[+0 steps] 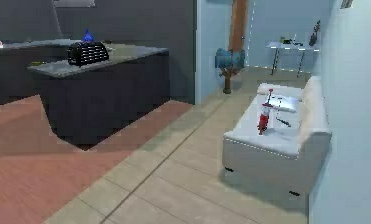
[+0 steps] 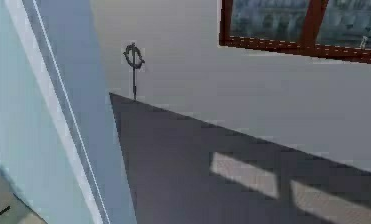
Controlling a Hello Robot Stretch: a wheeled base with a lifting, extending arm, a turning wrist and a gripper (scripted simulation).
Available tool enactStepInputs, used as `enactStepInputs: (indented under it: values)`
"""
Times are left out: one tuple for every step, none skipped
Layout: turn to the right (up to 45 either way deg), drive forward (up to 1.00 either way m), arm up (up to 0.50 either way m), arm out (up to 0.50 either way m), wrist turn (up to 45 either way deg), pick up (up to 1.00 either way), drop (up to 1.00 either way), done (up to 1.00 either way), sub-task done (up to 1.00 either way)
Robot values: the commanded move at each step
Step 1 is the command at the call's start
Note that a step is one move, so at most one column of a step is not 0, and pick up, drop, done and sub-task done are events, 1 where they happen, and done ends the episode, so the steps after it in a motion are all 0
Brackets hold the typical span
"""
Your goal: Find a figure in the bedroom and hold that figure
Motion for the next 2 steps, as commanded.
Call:
enactStepInputs:
  values:
    - [45.0,0.00,0.00,0.00,0.0,0.00,0.00,0.00,0.00]
    - [45.0,0.00,0.00,0.00,0.0,0.00,0.00,0.00,0.00]
